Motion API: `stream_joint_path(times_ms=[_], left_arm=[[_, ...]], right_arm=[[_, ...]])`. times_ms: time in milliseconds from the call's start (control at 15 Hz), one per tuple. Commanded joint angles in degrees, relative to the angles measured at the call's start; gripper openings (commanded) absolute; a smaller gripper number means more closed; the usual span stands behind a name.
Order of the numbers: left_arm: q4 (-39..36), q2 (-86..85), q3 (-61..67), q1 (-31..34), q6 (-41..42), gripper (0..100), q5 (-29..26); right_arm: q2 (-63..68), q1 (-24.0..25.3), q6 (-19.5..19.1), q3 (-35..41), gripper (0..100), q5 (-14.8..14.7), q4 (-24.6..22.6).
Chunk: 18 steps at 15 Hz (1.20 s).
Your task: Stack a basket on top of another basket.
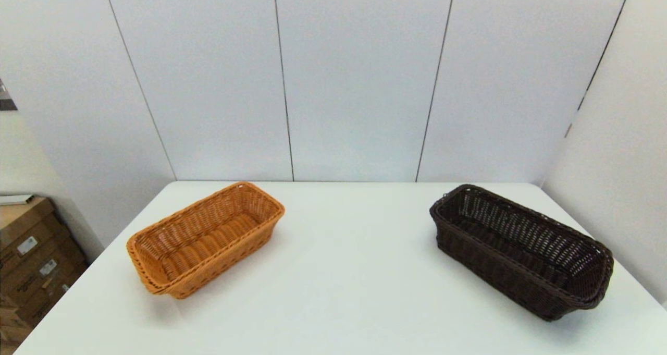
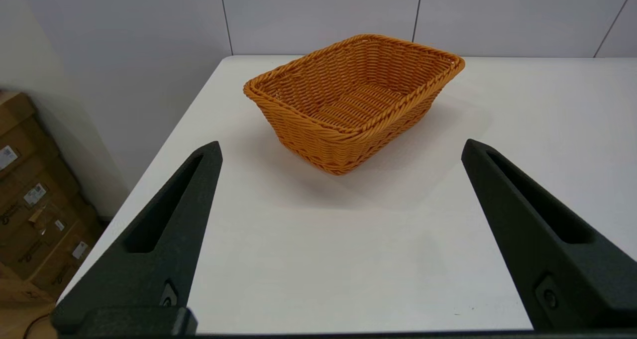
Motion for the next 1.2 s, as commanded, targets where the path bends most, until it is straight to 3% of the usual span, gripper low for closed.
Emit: stream_joint_path(times_ms=[67, 267, 533, 800, 1200], left_arm=[[5.23, 0.07, -4.30, -0.08, 1.67, 100, -0.31], [22.98, 3.06, -16.69, -0.08, 1.84, 100, -2.07], [37.05, 23.63, -34.36, -0.08, -1.50, 100, -1.63], [37.13, 46.92, -43.23, 0.01, -6.51, 100, -0.13], [42.58, 85.94, -60.99, 0.36, -28.83, 100, 4.09]], right_arm=[[-0.01, 0.02, 0.00, 0.01, 100, 0.01, -0.01], [-0.01, 0.02, 0.00, 0.01, 100, 0.01, -0.01], [-0.01, 0.02, -0.09, 0.01, 100, 0.01, -0.01], [-0.01, 0.02, 0.00, 0.01, 100, 0.01, -0.01], [-0.01, 0.02, 0.00, 0.01, 100, 0.01, -0.01]])
